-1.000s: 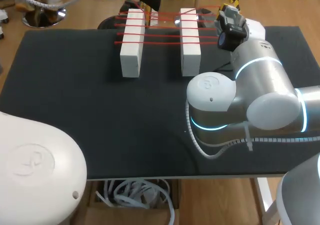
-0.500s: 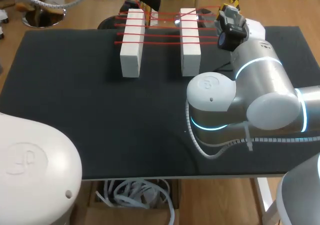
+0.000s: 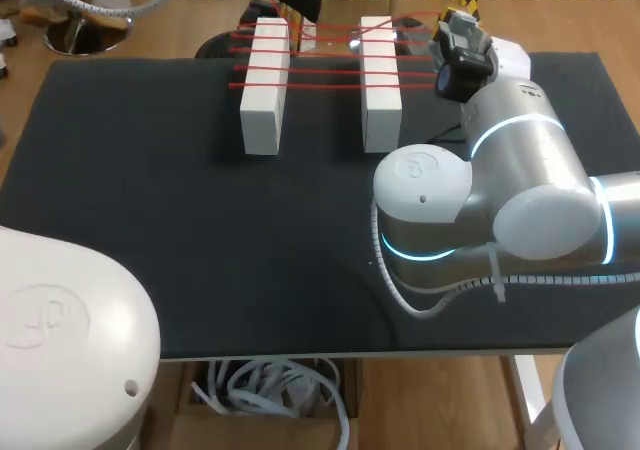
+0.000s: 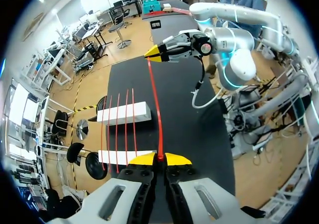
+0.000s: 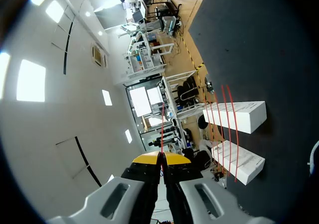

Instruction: Grab the tape and strap the tape.

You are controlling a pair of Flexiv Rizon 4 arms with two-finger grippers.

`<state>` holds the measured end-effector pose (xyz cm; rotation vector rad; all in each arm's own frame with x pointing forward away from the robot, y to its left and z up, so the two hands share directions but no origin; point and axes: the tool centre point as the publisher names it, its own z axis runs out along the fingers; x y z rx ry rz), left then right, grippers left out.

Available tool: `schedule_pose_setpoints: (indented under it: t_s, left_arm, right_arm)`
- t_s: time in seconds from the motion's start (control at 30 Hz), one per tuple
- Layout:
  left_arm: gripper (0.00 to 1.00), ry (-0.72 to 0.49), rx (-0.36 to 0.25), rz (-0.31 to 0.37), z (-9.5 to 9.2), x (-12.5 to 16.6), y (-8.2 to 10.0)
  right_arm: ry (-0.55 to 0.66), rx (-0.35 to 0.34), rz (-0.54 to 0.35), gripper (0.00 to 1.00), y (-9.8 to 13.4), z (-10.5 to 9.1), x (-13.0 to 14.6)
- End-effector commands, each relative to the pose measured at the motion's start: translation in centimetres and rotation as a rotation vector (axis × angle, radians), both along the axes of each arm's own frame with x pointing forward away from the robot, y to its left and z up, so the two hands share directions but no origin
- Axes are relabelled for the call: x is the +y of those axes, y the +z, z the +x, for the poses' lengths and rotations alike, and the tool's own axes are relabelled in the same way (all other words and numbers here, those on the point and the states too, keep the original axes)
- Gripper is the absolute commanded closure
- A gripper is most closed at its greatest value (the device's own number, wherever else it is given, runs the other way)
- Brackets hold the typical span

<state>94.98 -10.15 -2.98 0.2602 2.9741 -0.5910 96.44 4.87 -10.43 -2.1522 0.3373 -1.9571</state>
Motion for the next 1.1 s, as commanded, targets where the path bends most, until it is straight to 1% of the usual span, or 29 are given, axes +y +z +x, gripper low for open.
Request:
schedule_pose_setpoints:
  t_s: [0.03, 0.13, 0.27, 0.3, 0.5, 0.53, 0.6, 0.7, 0.73, 0.77, 0.83, 0.87, 0.9, 0.93, 0.97, 1.0, 1.03, 1.07, 1.1]
  left_arm:
    - [1.0, 0.0, 0.002, 0.004, 0.0, 0.0, 0.1]
    - [1.0, 0.0, 0.002, 0.004, 0.0, 0.0, 0.1]
    - [1.0, 0.0, 0.002, 0.004, 0.0, 0.0, 0.1]
    - [1.0, 0.0, 0.002, 0.004, 0.0, 0.0, 0.1]
    - [1.0, 0.0, 0.002, 0.004, 0.0, 0.0, 0.1]
    - [1.0, 0.0, 0.002, 0.004, 0.0, 0.0, 0.1]
    - [1.0, 0.0, 0.002, 0.004, 0.0, 0.0, 0.1]
    - [1.0, 0.0, 0.002, 0.004, 0.0, 0.0, 0.1]
    - [1.0, 0.0, 0.002, 0.004, 0.0, 0.0, 0.1]
    - [1.0, 0.0, 0.002, 0.004, 0.0, 0.0, 0.1]
    - [1.0, 0.0, 0.002, 0.004, 0.0, 0.0, 0.1]
    - [1.0, 0.0, 0.002, 0.004, 0.0, 0.0, 0.1]
    - [1.0, 0.0, 0.002, 0.004, 0.0, 0.0, 0.1]
    - [1.0, 0.0, 0.002, 0.004, 0.0, 0.0, 0.1]
    - [1.0, 0.0, 0.002, 0.004, 0.0, 0.0, 0.1]
    - [1.0, 0.0, 0.002, 0.004, 0.0, 0.0, 0.1]
    - [1.0, 0.0, 0.002, 0.004, 0.0, 0.0, 0.1]
    - [1.0, 0.0, 0.002, 0.004, 0.0, 0.0, 0.1]
    - [1.0, 0.0, 0.002, 0.004, 0.0, 0.0, 0.1]
  right_arm:
    - [0.032, 0.084, -0.144, 1.0, 0.5, 1.6, -0.4]
    - [0.052, 0.13, -0.241, 1.0, 0.9, 2.8, -0.9]
    - [0.096, 0.138, -0.39, 1.0, 1.8, 3.7, -1.1]
    - [0.099, 0.143, -0.416, 1.0, 1.9, 3.8, -1.1]
    - [0.101, 0.162, -0.665, 1.0, 3.1, 3.5, -1.0]
    - [0.105, 0.159, -0.723, 1.0, 3.2, 3.3, -0.9]
    - [0.106, 0.153, -0.802, 1.0, 3.7, 3.0, -0.5]
    - [0.118, 0.147, -0.947, 1.0, 4.2, 2.6, -0.1]
    - [0.126, 0.162, -1.008, 1.0, 4.4, 2.5, 0.0]
    - [0.133, 0.163, -1.062, 1.0, 4.4, 2.5, 0.1]
    - [0.144, 0.177, -1.206, 1.0, 4.4, 2.5, 0.3]
    - [0.146, 0.171, -1.269, 1.0, 4.4, 2.5, 0.5]
    - [0.146, 0.17, -1.314, 1.0, 4.4, 2.5, 0.7]
    - [0.154, 0.17, -1.394, 1.0, 4.4, 2.6, 0.9]
    - [0.16, 0.158, -1.445, 1.0, 4.4, 2.5, 1.2]
    - [0.167, 0.162, -1.466, 1.0, 4.6, 2.5, 1.5]
    - [0.179, 0.156, -1.532, 1.0, 4.6, 2.6, 1.8]
    - [0.183, 0.129, -1.595, 1.0, 4.8, 2.6, 2.3]
    - [0.186, 0.128, -1.648, 1.0, 4.9, 2.7, 2.7]
